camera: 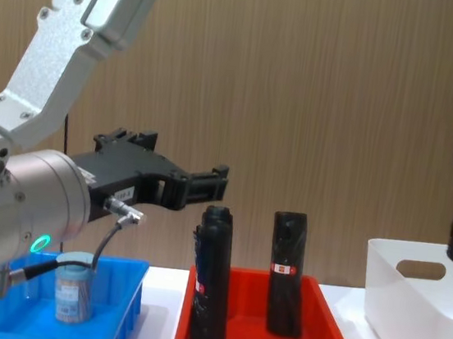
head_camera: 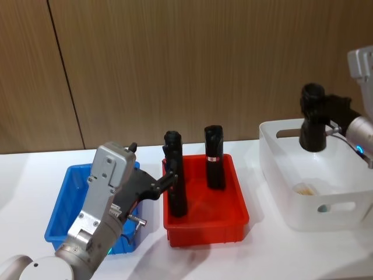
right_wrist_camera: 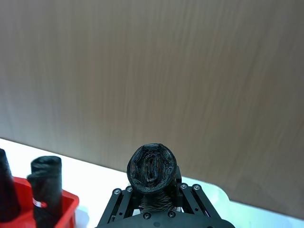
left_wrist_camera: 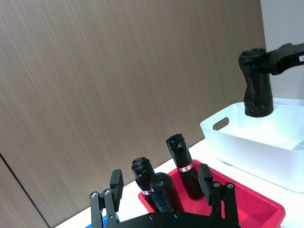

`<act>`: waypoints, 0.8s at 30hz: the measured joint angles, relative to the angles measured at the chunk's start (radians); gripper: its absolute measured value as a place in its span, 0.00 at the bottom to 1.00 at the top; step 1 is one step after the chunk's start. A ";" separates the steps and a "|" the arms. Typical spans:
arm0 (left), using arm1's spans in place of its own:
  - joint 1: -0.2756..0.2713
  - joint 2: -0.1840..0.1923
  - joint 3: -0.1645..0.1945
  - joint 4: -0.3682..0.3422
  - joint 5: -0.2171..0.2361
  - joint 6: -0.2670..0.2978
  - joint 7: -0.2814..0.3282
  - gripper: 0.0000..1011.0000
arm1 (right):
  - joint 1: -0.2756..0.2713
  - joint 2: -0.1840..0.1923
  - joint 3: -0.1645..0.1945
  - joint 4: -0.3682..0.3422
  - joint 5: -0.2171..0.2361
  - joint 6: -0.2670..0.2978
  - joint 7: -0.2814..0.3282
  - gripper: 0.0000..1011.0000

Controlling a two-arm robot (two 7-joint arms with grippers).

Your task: Pick the cotton swabs from the blue box and place them into the white box.

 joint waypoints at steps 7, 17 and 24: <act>0.000 0.000 0.000 0.000 0.000 0.000 0.000 0.99 | 0.011 0.001 0.006 0.065 0.012 -0.002 -0.007 0.35; 0.000 0.000 0.000 0.000 0.000 0.000 0.000 0.99 | 0.022 0.000 0.012 0.127 0.035 -0.016 -0.009 0.54; 0.000 0.000 0.000 0.000 0.000 0.000 0.000 0.99 | 0.019 0.001 0.016 0.137 0.045 -0.023 -0.009 0.77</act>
